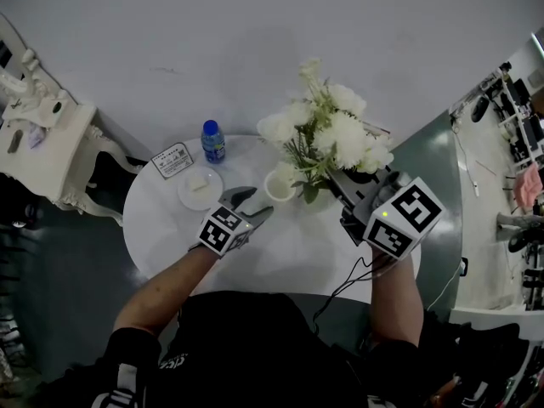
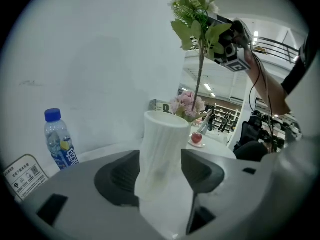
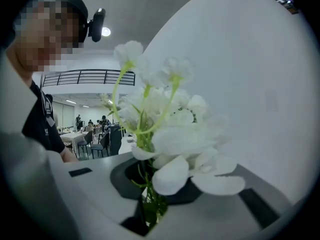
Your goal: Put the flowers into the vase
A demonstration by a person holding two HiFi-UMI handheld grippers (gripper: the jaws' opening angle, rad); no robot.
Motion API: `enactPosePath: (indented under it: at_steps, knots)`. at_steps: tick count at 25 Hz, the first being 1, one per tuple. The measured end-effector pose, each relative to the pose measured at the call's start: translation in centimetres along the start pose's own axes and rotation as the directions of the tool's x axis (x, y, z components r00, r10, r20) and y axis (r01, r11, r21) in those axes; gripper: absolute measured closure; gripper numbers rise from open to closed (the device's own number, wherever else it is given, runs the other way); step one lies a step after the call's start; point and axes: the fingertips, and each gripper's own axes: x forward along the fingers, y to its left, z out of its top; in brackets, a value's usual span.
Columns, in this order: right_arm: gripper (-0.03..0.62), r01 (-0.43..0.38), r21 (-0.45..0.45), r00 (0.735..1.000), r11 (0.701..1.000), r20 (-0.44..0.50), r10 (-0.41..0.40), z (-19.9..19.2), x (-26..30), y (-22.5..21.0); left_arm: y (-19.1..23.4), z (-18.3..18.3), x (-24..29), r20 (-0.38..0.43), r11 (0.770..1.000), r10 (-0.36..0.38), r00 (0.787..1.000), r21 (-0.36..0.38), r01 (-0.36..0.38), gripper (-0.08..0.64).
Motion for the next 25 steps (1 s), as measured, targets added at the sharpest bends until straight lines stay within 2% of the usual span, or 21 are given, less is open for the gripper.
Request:
enactPosePath:
  at_steps: [9,15,18,25]
  knots:
    - [0.518,0.015,0.022,0.999,1.000,0.042,-0.016,-0.4,1.6,-1.0,0.3,0.2,1.8,-0.026,1.000,-0.010,1.000,0.026,0.010,0.284]
    - [0.518,0.029,-0.001,0.996,1.000,0.086,-0.029,-2.3,1.7,-0.3,-0.1,-0.7,2.5,-0.037,0.999,-0.006,0.999,0.032,0.007,0.273]
    - [0.520,0.027,0.015,0.993,1.000,0.111,-0.029,-2.9,2.8,-0.3,0.4,-0.4,2.7,-0.038,1.000,-0.006,0.999,0.031,0.007,0.268]
    - [0.518,0.035,0.048,0.994,0.998,0.105,-0.040,-5.4,4.1,-0.4,0.6,-0.2,3.1,-0.029,0.999,-0.010,1.000,0.036,0.011,0.259]
